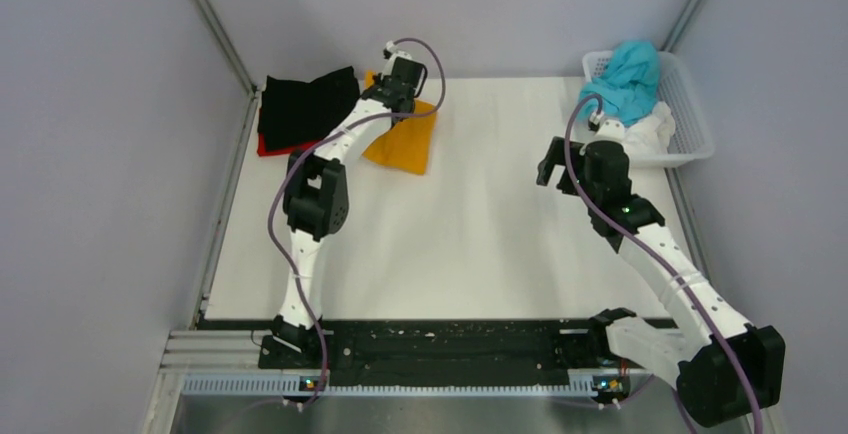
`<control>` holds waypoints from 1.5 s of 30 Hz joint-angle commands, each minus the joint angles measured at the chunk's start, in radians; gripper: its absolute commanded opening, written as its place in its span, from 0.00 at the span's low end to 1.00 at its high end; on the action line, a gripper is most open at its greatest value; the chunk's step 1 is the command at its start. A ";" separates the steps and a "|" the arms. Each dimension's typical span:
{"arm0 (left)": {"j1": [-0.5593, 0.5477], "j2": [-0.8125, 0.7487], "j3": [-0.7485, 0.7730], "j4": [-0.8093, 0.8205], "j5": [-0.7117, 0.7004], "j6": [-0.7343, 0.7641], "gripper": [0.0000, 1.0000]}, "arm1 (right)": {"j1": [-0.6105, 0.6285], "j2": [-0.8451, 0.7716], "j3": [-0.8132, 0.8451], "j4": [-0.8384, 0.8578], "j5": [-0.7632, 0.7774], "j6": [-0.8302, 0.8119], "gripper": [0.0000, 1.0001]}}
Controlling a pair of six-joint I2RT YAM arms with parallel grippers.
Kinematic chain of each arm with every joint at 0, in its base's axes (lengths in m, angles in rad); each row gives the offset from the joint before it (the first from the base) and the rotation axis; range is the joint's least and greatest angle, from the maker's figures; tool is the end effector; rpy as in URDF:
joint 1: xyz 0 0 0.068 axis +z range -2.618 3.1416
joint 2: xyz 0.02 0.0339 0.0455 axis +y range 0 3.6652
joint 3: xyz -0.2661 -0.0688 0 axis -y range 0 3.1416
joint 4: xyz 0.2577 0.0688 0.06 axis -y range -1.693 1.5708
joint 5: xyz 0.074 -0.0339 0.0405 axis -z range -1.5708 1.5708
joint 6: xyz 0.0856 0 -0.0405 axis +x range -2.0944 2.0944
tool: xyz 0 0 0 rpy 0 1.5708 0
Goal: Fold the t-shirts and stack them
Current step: Put the neatly folded tshirt into the corner of the board with the left arm
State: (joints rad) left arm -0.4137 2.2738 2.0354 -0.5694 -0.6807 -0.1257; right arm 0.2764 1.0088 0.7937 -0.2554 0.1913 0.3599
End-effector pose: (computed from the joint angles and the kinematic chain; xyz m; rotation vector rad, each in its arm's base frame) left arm 0.5287 -0.1733 0.2124 0.0064 2.2140 0.5139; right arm 0.2773 0.0617 0.2706 0.2045 2.0279 0.2049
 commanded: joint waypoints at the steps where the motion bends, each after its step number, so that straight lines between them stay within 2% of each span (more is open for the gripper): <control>1: 0.014 -0.100 0.068 0.148 -0.046 0.174 0.00 | -0.008 -0.020 0.013 -0.001 0.059 -0.016 0.99; 10: 0.070 -0.078 0.149 0.179 -0.034 0.298 0.00 | -0.009 -0.053 0.004 0.005 0.090 -0.017 0.99; 20: 0.127 -0.133 0.200 0.147 0.117 0.269 0.00 | -0.008 -0.036 0.006 0.004 0.099 -0.020 0.99; 28: 0.158 -0.180 0.212 0.159 0.144 0.242 0.00 | -0.008 -0.041 0.005 0.006 0.104 -0.018 0.99; 45: 0.307 -0.088 0.247 0.150 0.315 0.216 0.00 | -0.009 -0.012 0.011 0.001 0.122 -0.022 0.99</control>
State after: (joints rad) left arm -0.1539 2.1704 2.2406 -0.4786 -0.4221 0.1024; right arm 0.2764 0.9817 0.7925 -0.2626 0.2886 0.3576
